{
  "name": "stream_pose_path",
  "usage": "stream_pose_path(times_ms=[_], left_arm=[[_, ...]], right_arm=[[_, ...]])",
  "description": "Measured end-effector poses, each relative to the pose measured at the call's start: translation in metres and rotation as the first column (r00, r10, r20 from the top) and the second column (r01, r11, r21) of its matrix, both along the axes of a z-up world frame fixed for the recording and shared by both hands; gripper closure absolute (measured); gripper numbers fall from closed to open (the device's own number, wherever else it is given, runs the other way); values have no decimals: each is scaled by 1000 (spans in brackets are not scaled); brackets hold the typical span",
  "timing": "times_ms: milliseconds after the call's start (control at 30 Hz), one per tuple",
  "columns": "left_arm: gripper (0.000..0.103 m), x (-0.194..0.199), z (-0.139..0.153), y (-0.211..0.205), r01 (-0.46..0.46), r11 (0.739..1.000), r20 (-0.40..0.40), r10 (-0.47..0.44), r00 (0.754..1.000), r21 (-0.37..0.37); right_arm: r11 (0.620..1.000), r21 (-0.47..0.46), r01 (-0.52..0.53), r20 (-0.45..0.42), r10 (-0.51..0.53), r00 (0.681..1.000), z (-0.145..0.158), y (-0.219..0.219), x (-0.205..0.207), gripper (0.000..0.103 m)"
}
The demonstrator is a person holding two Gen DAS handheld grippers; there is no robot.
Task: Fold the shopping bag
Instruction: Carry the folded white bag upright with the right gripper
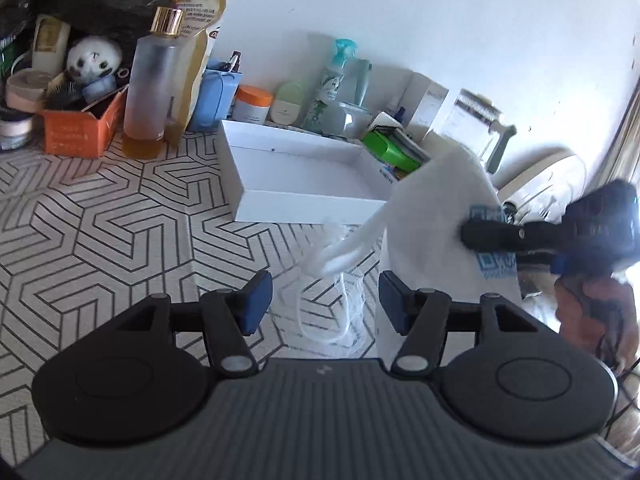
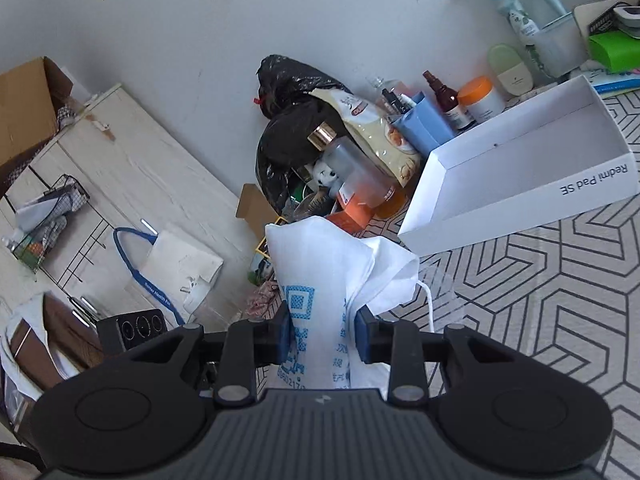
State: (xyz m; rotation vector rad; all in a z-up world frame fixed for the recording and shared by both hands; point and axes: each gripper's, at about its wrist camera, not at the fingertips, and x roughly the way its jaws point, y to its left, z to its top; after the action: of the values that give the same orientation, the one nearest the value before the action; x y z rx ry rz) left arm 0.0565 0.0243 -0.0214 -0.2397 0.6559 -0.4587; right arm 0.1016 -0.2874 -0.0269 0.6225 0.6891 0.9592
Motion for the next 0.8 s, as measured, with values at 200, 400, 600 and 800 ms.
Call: stream_pose_path(times_ms=[200,400,600,800], left_arm=[[49,20,-20,-5,-71,983,-17,75,997,168],[72,39,-36,6,-135,970,-51,148,988,200],[72,59,-37,48,-216,976,-151,215,965,11],[42,67,-30,54,-151,988,-256,137,957,-39]], right_arm=[[988,150,-33,-121,52,991,-19,-21,-3,71],[985,172,-6,-139,31,990,-29,-37,-10,71],[974,222,37,-165,0,986,-32,-70,-19,71],[970,219,102,-161,-68,985,-33,-86,-20,70]])
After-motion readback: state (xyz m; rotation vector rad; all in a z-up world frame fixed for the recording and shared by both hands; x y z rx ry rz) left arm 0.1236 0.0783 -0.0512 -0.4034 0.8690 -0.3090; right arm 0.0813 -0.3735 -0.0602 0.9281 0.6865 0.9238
